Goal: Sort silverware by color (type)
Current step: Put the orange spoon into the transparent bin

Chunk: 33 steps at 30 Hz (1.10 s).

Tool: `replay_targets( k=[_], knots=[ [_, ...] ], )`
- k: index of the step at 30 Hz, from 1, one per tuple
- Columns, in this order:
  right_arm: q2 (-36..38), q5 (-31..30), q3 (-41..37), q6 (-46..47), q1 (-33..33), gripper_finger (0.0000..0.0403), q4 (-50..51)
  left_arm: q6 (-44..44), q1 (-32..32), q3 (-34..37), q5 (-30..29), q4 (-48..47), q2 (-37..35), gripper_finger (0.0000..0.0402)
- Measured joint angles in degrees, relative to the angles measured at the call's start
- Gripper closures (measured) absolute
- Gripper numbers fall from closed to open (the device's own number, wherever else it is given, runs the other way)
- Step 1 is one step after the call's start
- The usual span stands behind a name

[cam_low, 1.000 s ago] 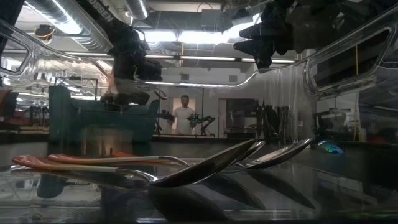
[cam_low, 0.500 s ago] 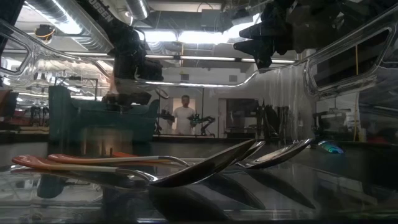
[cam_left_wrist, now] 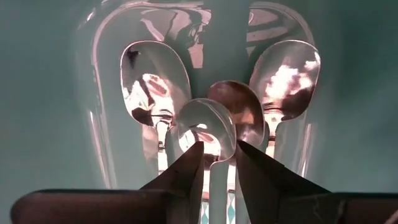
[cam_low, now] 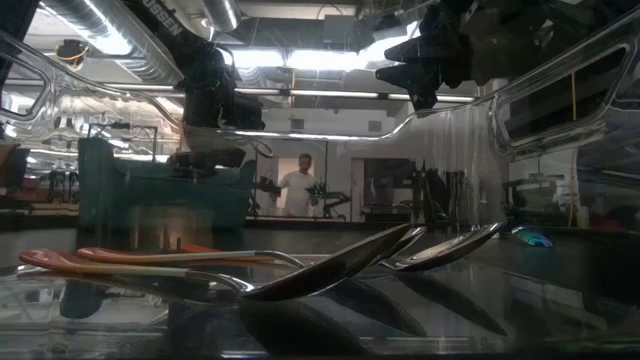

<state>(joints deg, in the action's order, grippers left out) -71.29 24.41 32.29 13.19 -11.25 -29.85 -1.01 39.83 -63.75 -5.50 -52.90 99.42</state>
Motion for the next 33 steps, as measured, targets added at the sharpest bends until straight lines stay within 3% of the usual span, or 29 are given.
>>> replay_targets(
  k=[7,16,24,33],
  knots=[
    [0.0,-0.16,0.0,0.0,-0.02,0.0258,0.0,-0.01,0.0,0.0,0.32,-1.87,0.0,0.0313],
    [-0.02,-9.15,0.02,3.38,-0.02,0.0258,0.02,0.06,-0.72,0.04,0.65,-8.52,-2.52,0.0313],
    [0.87,-10.47,0.0,4.92,-0.1,0.0258,0.18,-1.74,-3.89,0.04,1.65,-11.19,-13.94,0.0313],
    [8.83,-19.13,0.02,11.09,-6.32,0.0258,6.23,-12.09,-12.33,0.04,9.95,-8.86,-28.33,0.0313]
  ],
)
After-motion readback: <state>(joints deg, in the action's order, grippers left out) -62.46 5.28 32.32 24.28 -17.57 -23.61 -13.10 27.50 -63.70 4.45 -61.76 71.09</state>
